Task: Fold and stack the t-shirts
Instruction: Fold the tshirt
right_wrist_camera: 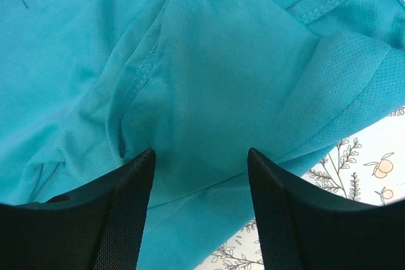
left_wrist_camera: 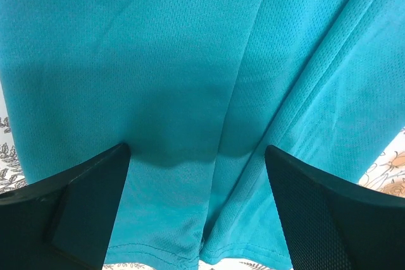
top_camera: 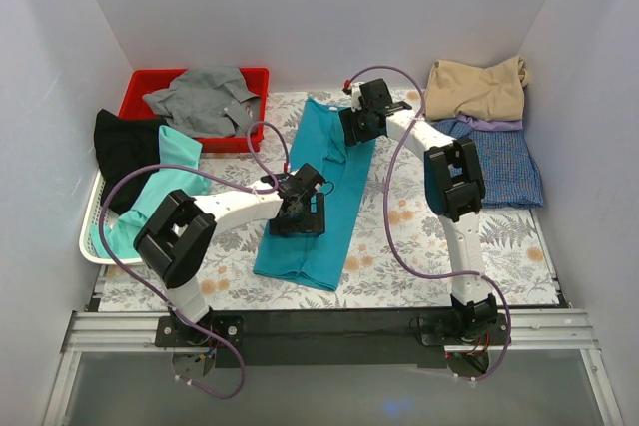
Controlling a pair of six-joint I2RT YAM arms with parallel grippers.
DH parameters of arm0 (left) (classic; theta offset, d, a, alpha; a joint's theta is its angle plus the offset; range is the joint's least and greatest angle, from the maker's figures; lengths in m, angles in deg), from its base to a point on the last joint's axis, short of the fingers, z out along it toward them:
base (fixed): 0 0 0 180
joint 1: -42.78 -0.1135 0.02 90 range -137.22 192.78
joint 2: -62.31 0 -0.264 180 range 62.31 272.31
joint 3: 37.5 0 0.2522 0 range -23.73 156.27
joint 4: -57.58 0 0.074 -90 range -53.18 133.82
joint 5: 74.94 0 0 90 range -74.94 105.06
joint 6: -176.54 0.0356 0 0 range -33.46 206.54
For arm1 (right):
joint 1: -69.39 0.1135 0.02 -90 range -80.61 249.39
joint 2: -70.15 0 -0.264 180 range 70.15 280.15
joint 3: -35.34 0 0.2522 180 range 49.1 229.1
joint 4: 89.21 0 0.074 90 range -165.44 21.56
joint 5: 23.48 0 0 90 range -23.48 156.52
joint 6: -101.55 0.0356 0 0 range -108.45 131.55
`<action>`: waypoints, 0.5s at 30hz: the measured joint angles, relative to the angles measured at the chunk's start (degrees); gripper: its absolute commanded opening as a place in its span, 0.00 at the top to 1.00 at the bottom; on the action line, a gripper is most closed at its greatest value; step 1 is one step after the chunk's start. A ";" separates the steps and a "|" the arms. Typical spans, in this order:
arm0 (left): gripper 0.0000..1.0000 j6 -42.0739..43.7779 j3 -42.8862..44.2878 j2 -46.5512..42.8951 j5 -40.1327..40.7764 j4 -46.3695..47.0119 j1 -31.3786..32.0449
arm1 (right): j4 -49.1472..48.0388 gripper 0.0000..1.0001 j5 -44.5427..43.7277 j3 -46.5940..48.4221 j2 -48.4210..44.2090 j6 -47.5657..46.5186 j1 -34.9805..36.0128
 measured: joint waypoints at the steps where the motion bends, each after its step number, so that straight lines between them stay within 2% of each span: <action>1: 0.14 0.20 -0.13 -0.07 -0.52 0.13 0.00 | 0.22 0.34 -0.35 -0.17 -0.02 0.07 0.00; 6: 0.16 0.98 -1.36 -1.16 -5.70 1.18 -0.70 | 1.18 0.33 -1.33 2.25 2.95 0.15 -0.07; 15: 0.19 1.14 -3.56 -2.47 -22.34 3.37 3.19 | 5.05 0.33 -0.24 19.61 13.68 -1.55 -0.24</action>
